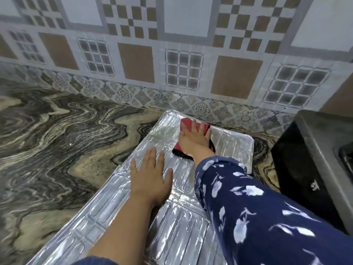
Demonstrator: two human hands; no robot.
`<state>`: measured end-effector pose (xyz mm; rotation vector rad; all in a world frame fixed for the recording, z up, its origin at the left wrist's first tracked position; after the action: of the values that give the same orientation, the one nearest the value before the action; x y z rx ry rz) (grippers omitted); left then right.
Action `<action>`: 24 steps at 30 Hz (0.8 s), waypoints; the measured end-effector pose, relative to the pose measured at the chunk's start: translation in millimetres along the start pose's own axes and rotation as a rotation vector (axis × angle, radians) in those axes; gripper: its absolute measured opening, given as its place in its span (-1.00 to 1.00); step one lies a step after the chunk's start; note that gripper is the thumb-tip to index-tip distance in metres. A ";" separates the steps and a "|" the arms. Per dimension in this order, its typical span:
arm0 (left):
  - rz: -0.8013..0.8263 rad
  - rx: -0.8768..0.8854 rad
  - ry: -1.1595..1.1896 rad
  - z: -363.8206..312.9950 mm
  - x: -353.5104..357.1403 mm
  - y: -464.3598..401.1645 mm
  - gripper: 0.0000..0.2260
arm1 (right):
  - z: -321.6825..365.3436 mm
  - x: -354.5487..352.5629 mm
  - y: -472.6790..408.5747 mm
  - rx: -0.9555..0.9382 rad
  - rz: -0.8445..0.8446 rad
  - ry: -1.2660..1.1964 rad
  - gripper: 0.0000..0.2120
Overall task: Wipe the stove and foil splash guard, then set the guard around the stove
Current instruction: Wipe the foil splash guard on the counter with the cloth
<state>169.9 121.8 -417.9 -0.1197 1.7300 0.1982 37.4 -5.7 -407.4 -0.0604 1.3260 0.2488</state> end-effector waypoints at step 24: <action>-0.079 -0.217 0.299 -37.2 -22.2 80.3 -0.66 | -0.4 -30.9 103.0 -0.261 -0.008 -0.199 -0.49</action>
<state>122.3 192.3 -385.0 -0.3924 1.9929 0.3223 8.2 89.8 -367.6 -0.2546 1.0900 0.4101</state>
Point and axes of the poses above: each hand's wrist, its own y-axis away from the middle knuckle, its own x-axis out of the palm, z = x × y, the point moved 6 cm from there along -y, towards the middle knuckle, and after that the axes turned 12 degrees about -x, right-handed, at the moved point
